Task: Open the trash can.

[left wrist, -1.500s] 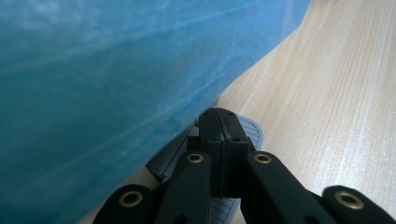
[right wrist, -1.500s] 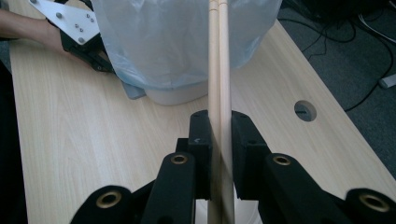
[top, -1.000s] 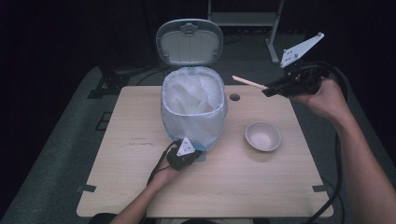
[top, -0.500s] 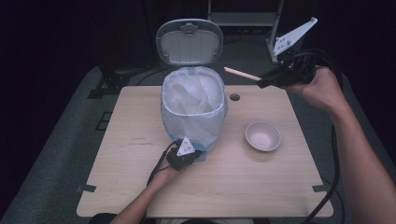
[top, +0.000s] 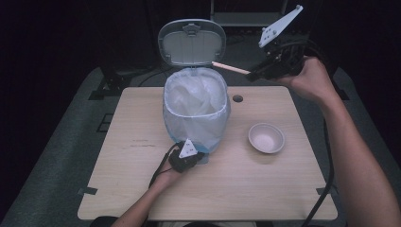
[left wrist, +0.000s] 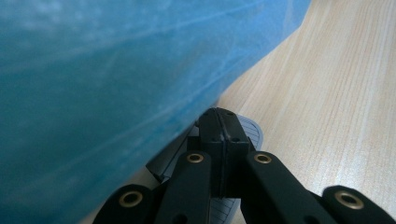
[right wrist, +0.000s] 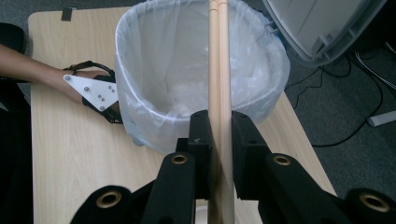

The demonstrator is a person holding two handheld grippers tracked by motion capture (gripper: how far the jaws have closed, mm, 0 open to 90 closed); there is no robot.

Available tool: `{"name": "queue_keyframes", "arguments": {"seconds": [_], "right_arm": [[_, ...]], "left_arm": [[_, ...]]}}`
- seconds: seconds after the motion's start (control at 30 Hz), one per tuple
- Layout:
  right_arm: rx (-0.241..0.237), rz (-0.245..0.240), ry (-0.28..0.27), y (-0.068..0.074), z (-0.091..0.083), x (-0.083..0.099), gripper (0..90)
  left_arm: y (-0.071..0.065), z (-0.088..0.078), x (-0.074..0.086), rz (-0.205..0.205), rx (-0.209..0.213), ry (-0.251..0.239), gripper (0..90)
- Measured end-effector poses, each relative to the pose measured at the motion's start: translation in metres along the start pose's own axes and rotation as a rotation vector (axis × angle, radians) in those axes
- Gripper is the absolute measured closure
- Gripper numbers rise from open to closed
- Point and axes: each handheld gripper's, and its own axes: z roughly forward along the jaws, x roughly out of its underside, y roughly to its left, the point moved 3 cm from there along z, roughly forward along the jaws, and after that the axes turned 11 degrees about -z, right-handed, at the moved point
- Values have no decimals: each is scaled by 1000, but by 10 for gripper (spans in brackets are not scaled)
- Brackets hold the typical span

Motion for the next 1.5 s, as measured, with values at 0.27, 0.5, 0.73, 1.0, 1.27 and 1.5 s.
{"name": "queue_keyframes", "arguments": {"seconds": [0.27, 0.5, 0.73, 1.0, 1.27, 1.5], "right_arm": [[-9, -19, -2, -3, 6, -18, 792], [-20, -36, 3, -4, 14, -32, 792], [-30, -47, 7, -4, 20, -43, 792], [-42, -43, 5, -7, 28, -50, 792], [-58, -47, 6, -10, 38, -61, 791], [-71, -46, 2, -15, 49, -68, 791]], "left_arm": [[0, 0, 0, 8, -3, 3, 900], [0, 0, 0, 3, -2, 0, 900], [0, 0, 0, 12, -5, 5, 900], [0, 0, 0, 13, -5, 6, 900], [0, 0, 0, 16, -6, 5, 900], [0, 0, 0, 17, -8, 5, 900]]}}
